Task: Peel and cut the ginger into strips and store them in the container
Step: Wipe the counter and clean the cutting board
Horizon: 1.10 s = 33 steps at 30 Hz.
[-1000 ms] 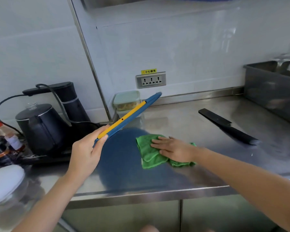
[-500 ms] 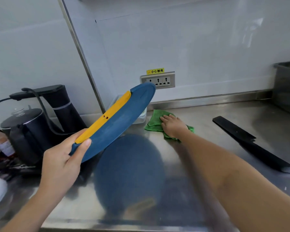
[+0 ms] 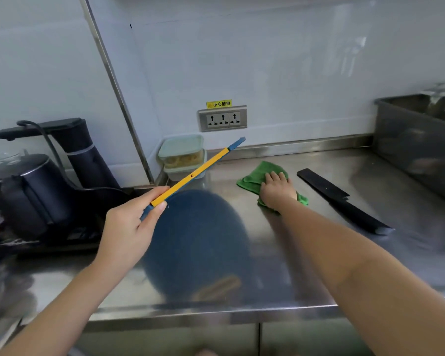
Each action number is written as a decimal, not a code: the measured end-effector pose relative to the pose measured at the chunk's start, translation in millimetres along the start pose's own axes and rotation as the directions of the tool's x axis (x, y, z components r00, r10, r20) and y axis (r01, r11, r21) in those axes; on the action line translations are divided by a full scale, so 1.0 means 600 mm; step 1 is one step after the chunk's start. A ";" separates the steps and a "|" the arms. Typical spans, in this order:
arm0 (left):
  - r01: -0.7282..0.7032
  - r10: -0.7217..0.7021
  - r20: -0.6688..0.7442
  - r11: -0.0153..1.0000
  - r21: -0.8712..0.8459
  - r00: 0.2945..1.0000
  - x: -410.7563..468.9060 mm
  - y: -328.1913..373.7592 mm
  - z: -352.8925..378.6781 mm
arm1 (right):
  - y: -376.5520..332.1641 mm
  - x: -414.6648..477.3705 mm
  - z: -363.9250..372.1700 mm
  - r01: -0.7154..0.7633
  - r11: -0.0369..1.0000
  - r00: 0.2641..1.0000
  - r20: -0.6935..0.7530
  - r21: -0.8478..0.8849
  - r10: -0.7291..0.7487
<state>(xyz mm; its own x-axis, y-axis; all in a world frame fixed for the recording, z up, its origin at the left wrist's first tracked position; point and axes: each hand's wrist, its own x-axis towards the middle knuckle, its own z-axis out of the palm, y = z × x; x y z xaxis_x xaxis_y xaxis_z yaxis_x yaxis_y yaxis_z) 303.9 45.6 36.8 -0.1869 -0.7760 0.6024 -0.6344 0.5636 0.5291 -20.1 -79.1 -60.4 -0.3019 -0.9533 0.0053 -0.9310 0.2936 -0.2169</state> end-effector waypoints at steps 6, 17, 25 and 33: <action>-0.171 0.167 0.203 0.985 0.005 0.965 -0.056 -0.016 0.035 | 0.032 -0.090 -0.010 -0.043 0.999 0.999 -0.015 0.009 0.043; -0.156 0.093 0.741 0.988 0.017 0.666 -0.125 -0.050 0.041 | 0.097 -0.329 -0.039 0.170 0.984 0.985 0.025 -0.051 -0.168; -0.222 0.104 0.756 0.973 0.056 0.647 0.030 0.100 0.109 | 0.118 -0.358 -0.039 0.229 0.973 0.973 -0.003 -0.024 -0.229; -0.537 0.534 0.705 0.804 -0.255 0.467 0.131 0.257 0.410 | 0.161 -0.379 -0.032 0.250 0.968 0.968 -0.033 0.032 -0.249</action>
<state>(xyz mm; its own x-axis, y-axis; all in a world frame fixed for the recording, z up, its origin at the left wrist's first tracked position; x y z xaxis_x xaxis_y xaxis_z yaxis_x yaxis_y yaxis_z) 7.0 1.9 18.5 -0.9548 -0.2606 0.1429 -0.2190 0.9420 0.2543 -45.2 167.3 -64.1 -0.0672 -0.9935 0.0915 -0.9699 0.0435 -0.2394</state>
